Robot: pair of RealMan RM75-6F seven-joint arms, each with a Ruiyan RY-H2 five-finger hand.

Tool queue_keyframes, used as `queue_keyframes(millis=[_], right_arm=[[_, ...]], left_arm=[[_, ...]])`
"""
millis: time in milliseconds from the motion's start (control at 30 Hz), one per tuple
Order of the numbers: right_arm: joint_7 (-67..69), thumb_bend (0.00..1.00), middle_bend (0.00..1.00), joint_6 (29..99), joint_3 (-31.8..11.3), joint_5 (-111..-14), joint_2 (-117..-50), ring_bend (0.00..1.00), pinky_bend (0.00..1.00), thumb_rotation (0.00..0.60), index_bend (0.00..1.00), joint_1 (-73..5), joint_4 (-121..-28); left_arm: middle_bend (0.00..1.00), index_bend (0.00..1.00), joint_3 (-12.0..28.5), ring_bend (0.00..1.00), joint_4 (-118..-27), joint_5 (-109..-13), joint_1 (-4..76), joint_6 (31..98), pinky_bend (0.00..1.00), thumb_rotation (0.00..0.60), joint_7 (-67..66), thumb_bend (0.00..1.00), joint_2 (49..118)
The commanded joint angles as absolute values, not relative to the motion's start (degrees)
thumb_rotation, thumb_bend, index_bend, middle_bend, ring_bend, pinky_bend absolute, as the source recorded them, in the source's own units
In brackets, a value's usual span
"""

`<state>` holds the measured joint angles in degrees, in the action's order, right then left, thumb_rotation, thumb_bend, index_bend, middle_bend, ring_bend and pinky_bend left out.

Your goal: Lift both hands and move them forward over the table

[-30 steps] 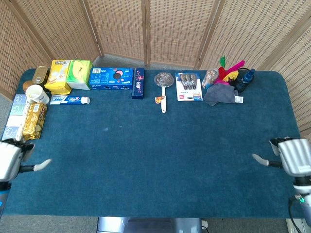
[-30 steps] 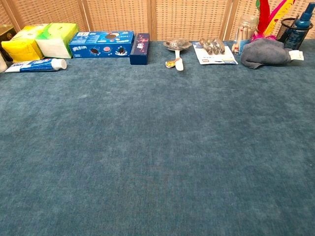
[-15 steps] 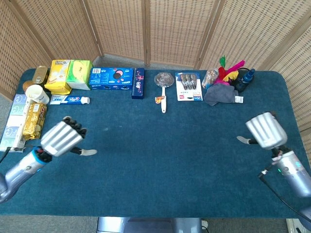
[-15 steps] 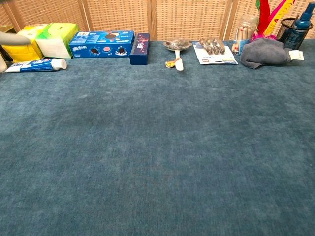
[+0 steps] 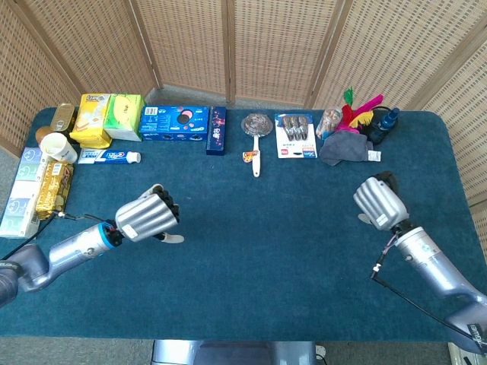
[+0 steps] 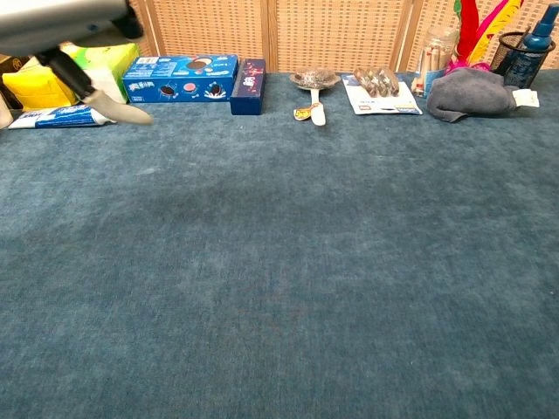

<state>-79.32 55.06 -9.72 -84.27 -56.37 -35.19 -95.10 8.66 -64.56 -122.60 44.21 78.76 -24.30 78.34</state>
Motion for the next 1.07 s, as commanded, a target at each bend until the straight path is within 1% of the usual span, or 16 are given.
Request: queue_keyframes(millis=[33,167,200,300,433,600,733,1067], right_arm=[[-83.00,0.00,0.88,53.31,-8.86,-83.58,-56.71,0.93,1.00,0.000,0.87,-36.83,-96.73],[-86.64,0.00,0.88,51.80,-8.22,-83.06,-56.71,0.93,1.00,0.000,0.87,-38.17,-97.75],[-88.99,0.00,0.88,50.47,-7.22,-83.89,-56.83,0.93,1.00,0.000,0.87,-38.92,-97.58],[-91.09,0.00,0.88,49.80,-6.42,-83.71,-57.20,0.93,1.00,0.000,0.87,-39.56,-97.60],[-91.26,0.00,0.88,50.36,-6.17,-82.94,-57.44,0.93,1.00,0.000,0.87,-39.81,-97.85],[-91.03,0.00,0.88,51.46,-5.81,-82.32,-57.44,0.93,1.00,0.000,0.87,-39.90,-98.14],[-90.69,0.00,0.88,52.09,-5.36,-82.15,-57.47,0.93,1.00,0.000,0.87,-39.90,-98.09],[-89.56,0.00,0.88,53.64,-4.55,-81.84,-57.66,0.93,1.00,0.000,0.87,-39.90,-98.00]], left_arm=[[1.00,1.00,8.34,1.00,-65.24,-123.19,46.31,76.80,1.00,0.095,-26.88,0.00,79.32],[1.00,1.00,7.65,1.00,-65.01,-125.38,48.42,76.36,1.00,0.103,-30.09,0.00,79.58],[1.00,1.00,7.37,1.00,-64.61,-128.08,49.82,77.46,1.00,0.101,-32.23,0.00,79.51],[1.00,1.00,6.85,1.00,-64.06,-129.88,51.06,78.61,1.00,0.111,-34.14,0.00,79.05],[1.00,1.00,6.67,1.00,-64.48,-129.30,51.02,79.94,1.00,0.150,-35.26,0.00,78.73],[1.00,1.00,6.12,1.00,-64.71,-128.10,50.69,80.80,1.00,0.166,-35.69,0.00,78.20],[1.00,1.00,5.61,1.00,-63.98,-127.43,50.52,81.55,1.00,0.191,-35.45,0.00,78.41],[1.00,1.00,5.07,1.00,-63.86,-125.77,50.27,83.53,1.00,0.212,-35.19,0.00,78.84]])
